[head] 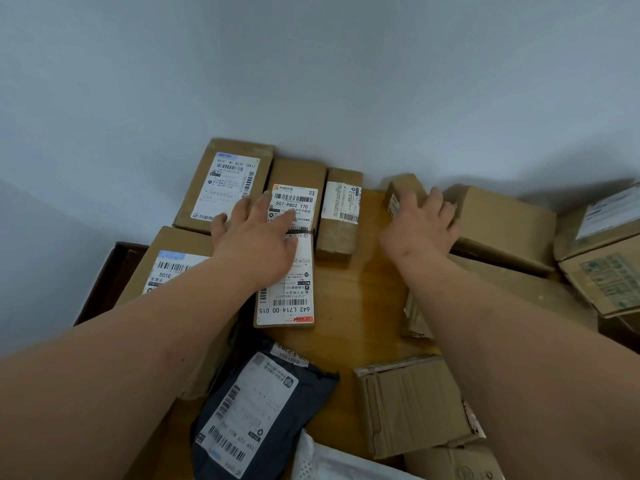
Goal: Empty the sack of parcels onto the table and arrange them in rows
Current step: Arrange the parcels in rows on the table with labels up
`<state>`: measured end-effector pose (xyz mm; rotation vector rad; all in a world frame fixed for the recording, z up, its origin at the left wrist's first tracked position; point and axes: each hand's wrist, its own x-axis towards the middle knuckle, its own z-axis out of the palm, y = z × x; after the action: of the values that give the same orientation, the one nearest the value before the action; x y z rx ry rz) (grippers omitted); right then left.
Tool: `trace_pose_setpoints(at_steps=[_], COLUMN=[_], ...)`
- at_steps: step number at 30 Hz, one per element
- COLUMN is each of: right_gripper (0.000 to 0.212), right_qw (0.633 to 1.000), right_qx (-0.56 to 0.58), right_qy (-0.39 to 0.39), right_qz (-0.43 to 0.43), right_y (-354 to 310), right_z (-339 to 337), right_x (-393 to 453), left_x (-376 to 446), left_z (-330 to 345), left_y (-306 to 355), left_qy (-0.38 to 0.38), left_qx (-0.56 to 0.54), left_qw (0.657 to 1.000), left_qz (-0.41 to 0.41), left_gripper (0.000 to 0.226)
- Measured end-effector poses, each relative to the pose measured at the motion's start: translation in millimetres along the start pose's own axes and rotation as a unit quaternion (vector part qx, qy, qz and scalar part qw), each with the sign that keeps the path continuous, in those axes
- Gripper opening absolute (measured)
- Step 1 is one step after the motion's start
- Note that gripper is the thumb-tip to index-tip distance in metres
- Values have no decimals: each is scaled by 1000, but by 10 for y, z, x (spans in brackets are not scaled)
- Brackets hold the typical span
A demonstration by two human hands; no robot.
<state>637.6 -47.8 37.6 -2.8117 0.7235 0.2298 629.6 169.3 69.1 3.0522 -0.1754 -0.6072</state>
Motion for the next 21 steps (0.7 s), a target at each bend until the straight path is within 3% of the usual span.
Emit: trace_pose_setpoints(at_steps=[6,9,12,16,19,21], right_gripper=[57,60,56,52,48,33], right_qw=[997,988,955,882,859,849], right_qx=[4,125,271,461,506,516], right_qy=[61,84,90,42,-25,-89], right_qz=[-37,22,85,86,75,72], right_y=[24,-37,-27,0,68,120], right_z=[-11,-120,-222,-237,-211,-208], right_x=[15,20,51,-47,-246,-344], left_x=[-2,2,-11,-99,-217,-300], left_z=[0,17,33,25,-1,-2], left_y=[107,70,6,-21,10,40], left_qy=[-17,-15,4,42,60,32], left_qx=[10,3,-16,-11,11,46], left_qw=[1000,1000,1000,999,996,994], left_qz=[16,5,-8,10,65,97], left_gripper=[59,62,65,73,85,93])
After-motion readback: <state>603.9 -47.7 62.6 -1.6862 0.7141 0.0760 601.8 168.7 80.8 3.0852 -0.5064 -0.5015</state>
